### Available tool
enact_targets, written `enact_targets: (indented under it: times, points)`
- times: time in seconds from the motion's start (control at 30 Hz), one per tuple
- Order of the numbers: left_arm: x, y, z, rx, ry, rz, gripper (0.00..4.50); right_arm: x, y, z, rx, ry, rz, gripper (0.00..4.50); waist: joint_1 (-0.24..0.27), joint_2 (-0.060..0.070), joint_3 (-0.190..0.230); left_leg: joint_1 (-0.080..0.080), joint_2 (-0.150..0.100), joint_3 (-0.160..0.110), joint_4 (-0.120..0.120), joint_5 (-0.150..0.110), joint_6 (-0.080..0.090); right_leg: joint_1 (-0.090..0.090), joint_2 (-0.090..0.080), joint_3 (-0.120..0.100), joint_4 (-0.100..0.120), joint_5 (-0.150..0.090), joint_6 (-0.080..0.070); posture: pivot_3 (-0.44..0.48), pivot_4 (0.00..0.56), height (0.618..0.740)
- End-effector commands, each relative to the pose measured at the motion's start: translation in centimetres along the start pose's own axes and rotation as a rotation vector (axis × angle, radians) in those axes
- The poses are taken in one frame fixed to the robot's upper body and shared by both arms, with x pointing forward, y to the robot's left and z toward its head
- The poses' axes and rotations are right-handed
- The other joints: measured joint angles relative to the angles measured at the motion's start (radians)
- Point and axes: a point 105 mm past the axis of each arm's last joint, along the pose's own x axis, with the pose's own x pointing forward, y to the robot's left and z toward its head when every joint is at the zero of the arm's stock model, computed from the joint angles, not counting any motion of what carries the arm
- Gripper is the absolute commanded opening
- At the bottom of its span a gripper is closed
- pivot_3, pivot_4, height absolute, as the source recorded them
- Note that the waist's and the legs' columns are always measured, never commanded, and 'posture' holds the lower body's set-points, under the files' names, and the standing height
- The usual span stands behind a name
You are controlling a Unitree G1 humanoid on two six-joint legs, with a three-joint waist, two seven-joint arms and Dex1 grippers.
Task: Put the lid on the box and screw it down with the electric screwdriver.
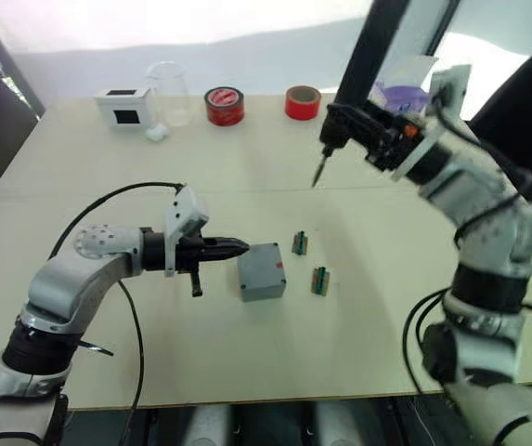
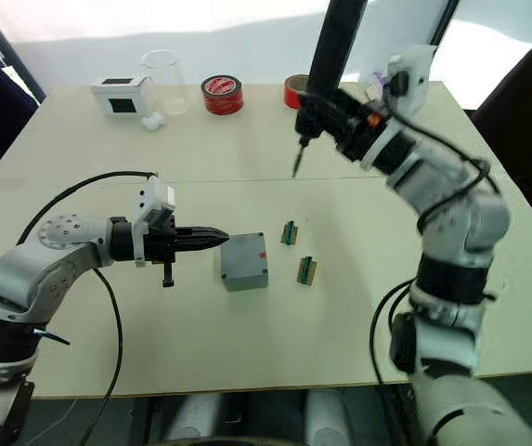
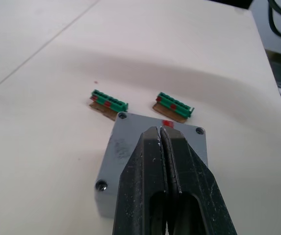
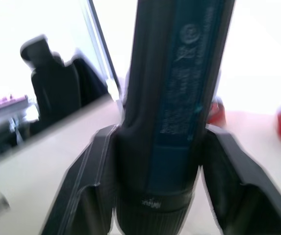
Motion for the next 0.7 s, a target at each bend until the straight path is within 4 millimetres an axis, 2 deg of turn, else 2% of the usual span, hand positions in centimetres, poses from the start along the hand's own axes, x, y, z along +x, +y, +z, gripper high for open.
enact_targets:
  times: [0.03,0.2,0.37,0.43,0.57,0.7]
  points:
    - [0.0,0.3,0.6,0.018,-0.033,0.029,0.00,-0.1,2.7,0.2,-0.032,-0.072,0.043,1.85,0.001,0.000,0.000,0.000,-0.002,0.001,0.001,0.000,0.001,0.001,-0.002,0.000,-0.001,0.000,0.000,0.000,0.150,0.740]
    - [0.9,0.4,-0.1,0.016,-0.008,0.031,0.00,0.3,5.5,-4.0,-0.085,-0.002,0.104,1.85,-0.005,0.001,0.000,0.002,-0.003,0.000,0.004,0.002,0.003,0.002,0.001,0.001,0.003,0.001,0.000,0.000,0.150,0.740]
    - [1.1,0.3,-0.7,0.021,0.011,0.027,0.00,0.5,6.1,-4.5,-0.081,-0.018,0.102,1.85,-0.008,0.001,0.000,0.002,-0.001,0.000,0.002,0.003,0.001,0.001,0.004,0.001,0.003,0.000,0.000,0.000,0.150,0.740]
    - [1.5,0.2,-1.6,0.027,0.038,0.024,0.00,0.7,6.2,-4.8,-0.081,-0.022,0.097,1.85,-0.008,0.001,0.000,0.002,-0.001,0.000,0.003,0.003,0.000,0.001,0.004,0.002,0.003,0.000,0.000,0.000,0.150,0.740]
    - [2.3,0.0,-3.7,0.033,0.104,0.019,0.00,0.9,5.3,-6.2,-0.119,-0.003,0.062,1.85,-0.008,0.001,0.000,0.003,-0.001,0.000,0.002,0.003,0.001,0.001,0.004,0.002,0.003,0.000,0.000,0.000,0.150,0.740]
    - [2.5,0.1,-4.2,0.045,0.120,0.026,0.00,1.0,5.1,-6.6,-0.134,-0.002,0.056,1.85,-0.004,0.001,0.000,0.003,-0.001,0.000,0.002,0.003,0.001,0.002,0.004,0.002,0.003,0.000,0.000,0.000,0.150,0.740]
